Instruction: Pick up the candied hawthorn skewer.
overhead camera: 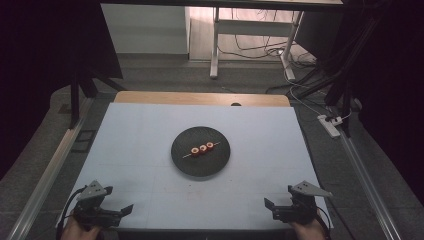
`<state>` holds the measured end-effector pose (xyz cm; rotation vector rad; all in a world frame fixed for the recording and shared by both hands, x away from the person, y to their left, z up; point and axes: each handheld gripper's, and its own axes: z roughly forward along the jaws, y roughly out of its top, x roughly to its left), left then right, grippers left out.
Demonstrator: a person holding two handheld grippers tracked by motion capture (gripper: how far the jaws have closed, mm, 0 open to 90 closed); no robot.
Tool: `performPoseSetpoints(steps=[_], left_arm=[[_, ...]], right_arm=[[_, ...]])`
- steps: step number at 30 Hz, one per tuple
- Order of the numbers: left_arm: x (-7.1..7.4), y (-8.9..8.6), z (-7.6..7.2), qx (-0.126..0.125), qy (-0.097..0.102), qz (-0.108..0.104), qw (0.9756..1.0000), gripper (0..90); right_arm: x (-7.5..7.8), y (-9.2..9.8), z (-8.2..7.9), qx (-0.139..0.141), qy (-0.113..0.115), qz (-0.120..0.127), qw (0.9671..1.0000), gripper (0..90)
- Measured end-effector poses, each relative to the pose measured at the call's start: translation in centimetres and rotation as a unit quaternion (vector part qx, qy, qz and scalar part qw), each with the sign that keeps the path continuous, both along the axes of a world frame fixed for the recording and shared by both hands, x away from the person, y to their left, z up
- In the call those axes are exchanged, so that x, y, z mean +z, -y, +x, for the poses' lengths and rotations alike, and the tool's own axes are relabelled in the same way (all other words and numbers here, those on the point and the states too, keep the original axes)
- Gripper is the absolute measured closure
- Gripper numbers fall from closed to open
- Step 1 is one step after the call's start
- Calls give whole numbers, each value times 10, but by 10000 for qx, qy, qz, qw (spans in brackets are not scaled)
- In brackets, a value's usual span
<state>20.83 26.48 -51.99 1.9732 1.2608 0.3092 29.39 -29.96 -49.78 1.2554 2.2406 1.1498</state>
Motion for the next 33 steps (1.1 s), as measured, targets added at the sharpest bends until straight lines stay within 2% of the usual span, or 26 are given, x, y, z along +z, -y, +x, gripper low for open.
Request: performPoseSetpoints(steps=[3,10,13,19,24,25,28,33], left_arm=[[0,-1,1,0,-14,-43,10000,0],[3,2,0,-55,72,92,9999,0],[6,2,0,-116,112,-28,9999,0],[6,3,4,-274,207,-75,9994,0],[8,0,7,-290,203,-385,9986,0],[8,0,7,-281,200,-390,9986,0],[10,4,8,-278,256,-230,9990,0],[13,11,13,-321,229,-225,9990,0]], right_arm=[[0,0,0,4,-7,-3,10000,0],[0,-1,0,13,-13,-22,10000,0],[0,-1,0,12,-10,-42,10000,0],[0,-1,0,-4,-22,-41,10000,0],[0,-1,1,-2,-38,-50,10000,0],[0,-1,1,0,-34,-52,10000,0],[0,-2,1,12,-27,-63,10000,0],[0,-2,1,41,-22,-78,10000,0]])
